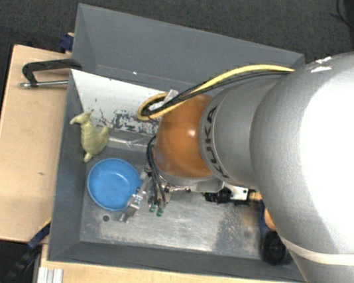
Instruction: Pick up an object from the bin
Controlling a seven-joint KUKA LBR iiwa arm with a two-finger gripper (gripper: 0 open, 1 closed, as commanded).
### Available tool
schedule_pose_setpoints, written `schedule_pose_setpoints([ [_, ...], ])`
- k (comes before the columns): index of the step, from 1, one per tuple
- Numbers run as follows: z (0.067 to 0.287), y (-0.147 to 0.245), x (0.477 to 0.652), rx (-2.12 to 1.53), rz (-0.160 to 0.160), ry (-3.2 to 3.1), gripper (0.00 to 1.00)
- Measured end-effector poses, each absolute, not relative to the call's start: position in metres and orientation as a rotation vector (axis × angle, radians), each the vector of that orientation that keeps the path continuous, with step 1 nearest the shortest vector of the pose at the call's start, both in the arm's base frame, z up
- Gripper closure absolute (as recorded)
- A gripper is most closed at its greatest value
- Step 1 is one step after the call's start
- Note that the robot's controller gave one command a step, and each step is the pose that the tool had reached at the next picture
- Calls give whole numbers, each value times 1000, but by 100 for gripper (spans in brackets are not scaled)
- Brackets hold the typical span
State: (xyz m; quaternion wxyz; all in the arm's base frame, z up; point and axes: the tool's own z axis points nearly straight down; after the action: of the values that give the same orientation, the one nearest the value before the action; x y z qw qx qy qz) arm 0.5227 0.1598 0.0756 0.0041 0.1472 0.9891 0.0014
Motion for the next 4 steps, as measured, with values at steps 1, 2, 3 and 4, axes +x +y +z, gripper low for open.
schedule_pose_setpoints([
  [1,217,160,520,622,11,3067,100],
  [2,212,160,518,623,3,3076,0],
  [3,128,209,539,454,-1,3115,0],
  [4,73,226,542,687,7,3060,0],
])
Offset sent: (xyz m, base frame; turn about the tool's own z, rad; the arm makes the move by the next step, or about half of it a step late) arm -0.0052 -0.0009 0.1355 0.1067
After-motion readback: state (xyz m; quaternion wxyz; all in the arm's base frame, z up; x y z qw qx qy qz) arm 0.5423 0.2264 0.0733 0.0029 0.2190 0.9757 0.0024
